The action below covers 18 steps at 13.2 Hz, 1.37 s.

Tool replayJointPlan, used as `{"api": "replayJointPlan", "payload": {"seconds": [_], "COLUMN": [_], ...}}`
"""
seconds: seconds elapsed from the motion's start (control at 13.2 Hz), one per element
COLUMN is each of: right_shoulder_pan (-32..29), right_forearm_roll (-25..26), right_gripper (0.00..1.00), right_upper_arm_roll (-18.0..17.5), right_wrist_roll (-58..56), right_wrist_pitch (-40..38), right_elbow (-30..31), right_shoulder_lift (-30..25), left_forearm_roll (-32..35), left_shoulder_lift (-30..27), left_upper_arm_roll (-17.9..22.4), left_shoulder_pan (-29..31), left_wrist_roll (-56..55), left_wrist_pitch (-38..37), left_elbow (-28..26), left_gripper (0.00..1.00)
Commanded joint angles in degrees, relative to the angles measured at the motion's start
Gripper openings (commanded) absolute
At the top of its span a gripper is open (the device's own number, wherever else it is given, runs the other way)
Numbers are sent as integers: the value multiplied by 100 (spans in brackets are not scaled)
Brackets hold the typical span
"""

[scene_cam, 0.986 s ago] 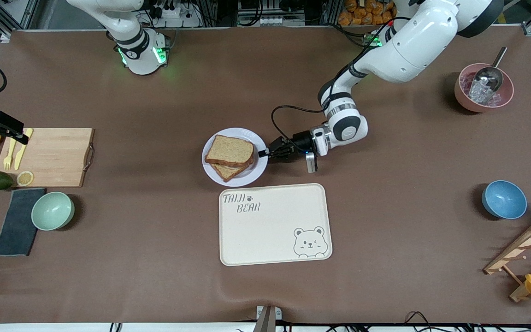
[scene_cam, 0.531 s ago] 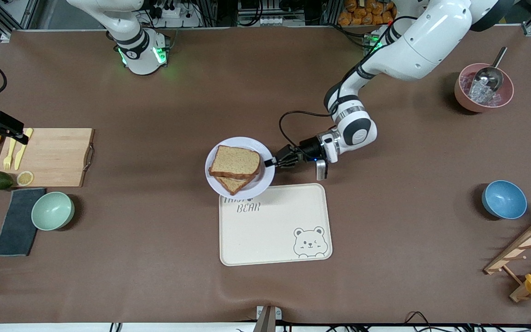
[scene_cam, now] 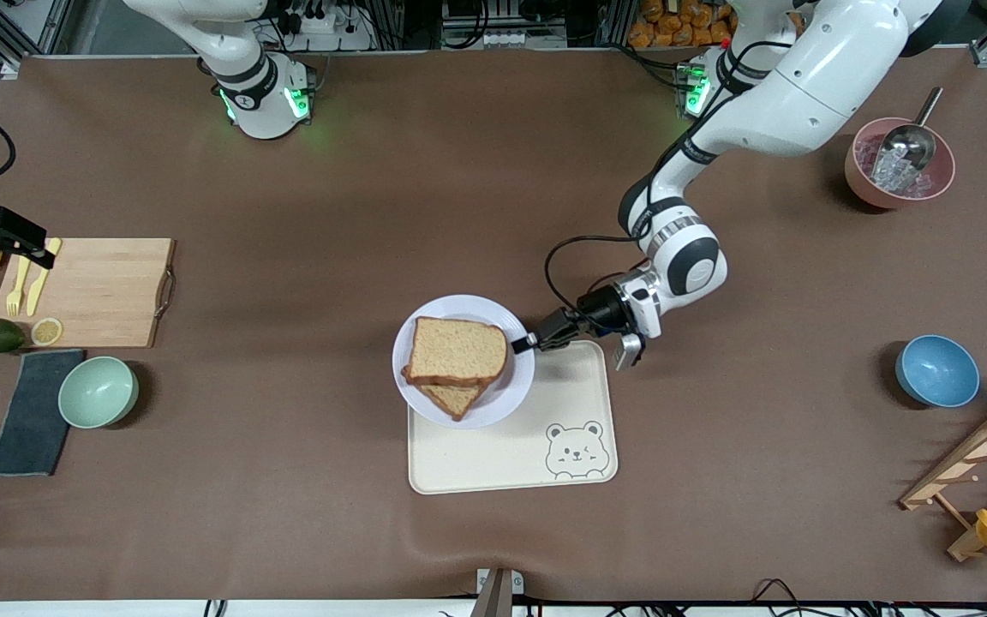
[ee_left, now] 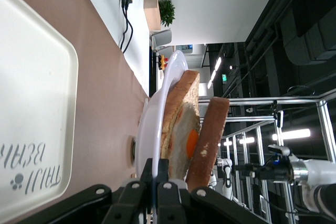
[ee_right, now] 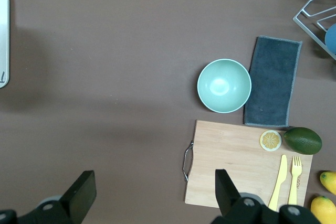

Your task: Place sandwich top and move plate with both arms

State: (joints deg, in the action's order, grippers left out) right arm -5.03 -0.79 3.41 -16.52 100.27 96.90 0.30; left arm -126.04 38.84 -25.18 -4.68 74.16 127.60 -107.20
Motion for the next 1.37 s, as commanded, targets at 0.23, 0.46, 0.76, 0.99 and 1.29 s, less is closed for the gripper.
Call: {"api": "replayJointPlan", "payload": {"seconds": [0.23, 0.46, 0.76, 0.99, 1.29], "right_shoulder_pan": [10, 10, -25, -16, 10], "right_forearm_roll": [141, 140, 149, 140, 149], "right_gripper": [100, 100, 100, 100, 100], "right_upper_arm_roll": [-7, -7, -7, -7, -7], "right_wrist_roll": [-9, -9, -9, 78, 79], "right_wrist_pitch": [55, 55, 169, 99, 46], "right_elbow": [74, 74, 22, -22, -207], "right_shoulder_lift": [-12, 14, 111, 120, 471], "left_forearm_roll": [553, 878, 1196, 1564, 1740], "left_shoulder_lift": [255, 518, 923, 967, 1099], "left_upper_arm_roll": [469, 777, 989, 1182, 1235], "left_shoulder_pan": [2, -7, 37, 29, 99], "left_wrist_roll": [-498, -736, -798, -982, -983], "left_wrist_pitch": [-7, -16, -16, -16, -16], "left_elbow": [314, 410, 788, 788, 753], "left_gripper": [0, 0, 0, 0, 0]}}
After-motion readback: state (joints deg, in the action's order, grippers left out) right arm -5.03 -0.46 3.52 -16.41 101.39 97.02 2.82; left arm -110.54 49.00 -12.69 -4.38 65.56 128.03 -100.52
